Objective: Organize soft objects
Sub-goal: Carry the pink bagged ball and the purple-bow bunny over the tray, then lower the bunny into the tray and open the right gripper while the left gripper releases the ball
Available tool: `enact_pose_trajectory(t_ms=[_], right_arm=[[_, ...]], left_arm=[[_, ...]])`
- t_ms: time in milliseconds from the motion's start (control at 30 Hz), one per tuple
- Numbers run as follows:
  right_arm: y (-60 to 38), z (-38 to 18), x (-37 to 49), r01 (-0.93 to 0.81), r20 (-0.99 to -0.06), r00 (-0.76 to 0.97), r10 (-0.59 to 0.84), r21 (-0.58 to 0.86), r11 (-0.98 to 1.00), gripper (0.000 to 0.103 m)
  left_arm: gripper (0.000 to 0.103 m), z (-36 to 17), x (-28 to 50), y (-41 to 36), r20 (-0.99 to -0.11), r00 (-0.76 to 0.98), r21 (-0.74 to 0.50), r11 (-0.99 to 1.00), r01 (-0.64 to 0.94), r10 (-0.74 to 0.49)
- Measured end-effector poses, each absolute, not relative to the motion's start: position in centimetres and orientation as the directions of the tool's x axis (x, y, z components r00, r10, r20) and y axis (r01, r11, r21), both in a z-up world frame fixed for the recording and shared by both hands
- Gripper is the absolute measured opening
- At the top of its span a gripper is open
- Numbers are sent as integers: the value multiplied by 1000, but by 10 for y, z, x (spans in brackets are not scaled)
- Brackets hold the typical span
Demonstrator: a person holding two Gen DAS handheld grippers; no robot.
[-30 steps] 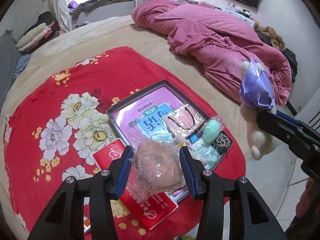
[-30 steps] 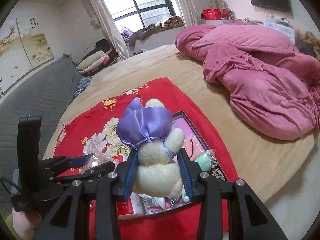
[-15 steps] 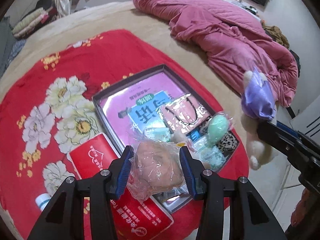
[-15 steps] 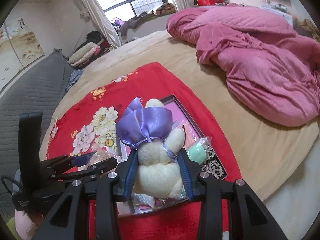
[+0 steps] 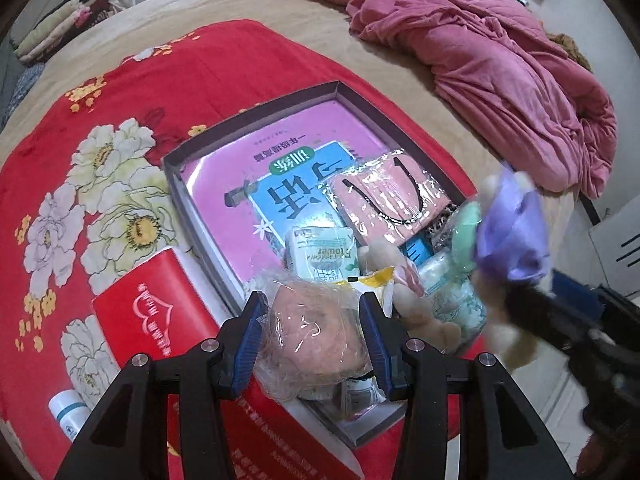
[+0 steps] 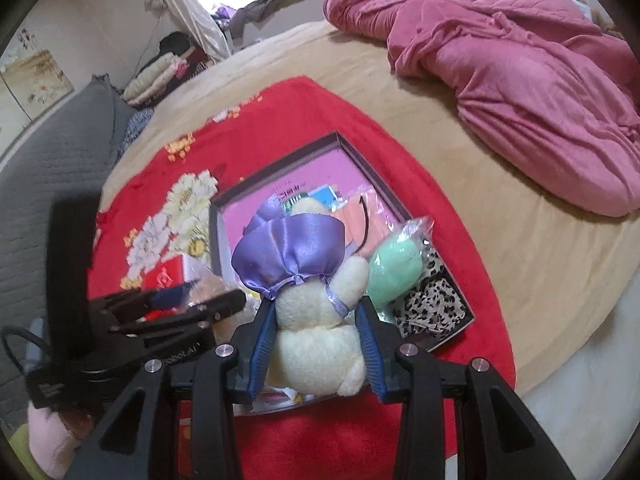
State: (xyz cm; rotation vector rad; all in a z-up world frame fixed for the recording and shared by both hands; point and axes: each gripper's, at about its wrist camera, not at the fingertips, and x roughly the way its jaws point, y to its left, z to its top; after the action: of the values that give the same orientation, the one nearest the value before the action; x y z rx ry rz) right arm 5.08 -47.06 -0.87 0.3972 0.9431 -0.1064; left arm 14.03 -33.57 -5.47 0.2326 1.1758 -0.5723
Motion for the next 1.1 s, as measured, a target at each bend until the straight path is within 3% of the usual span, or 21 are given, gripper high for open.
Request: enact_pose_trajectory(t_ms=[900,967,1100], right_arm=[[-472,-57,79,294,-872,490,-4,161,942,43],[-469,-55,79,283,-869,495,-11,150,947,45],[-461,-47,76,245,-852,523,-13,135,960,61]], left_arm=[[51,-61,166,-353,-907,240,-167,818,551,-346],[53,-62,167,-351,-910,234,-169,820,547,-343],[57,-63,171,-340,-912,225,-184,831,525,-344]])
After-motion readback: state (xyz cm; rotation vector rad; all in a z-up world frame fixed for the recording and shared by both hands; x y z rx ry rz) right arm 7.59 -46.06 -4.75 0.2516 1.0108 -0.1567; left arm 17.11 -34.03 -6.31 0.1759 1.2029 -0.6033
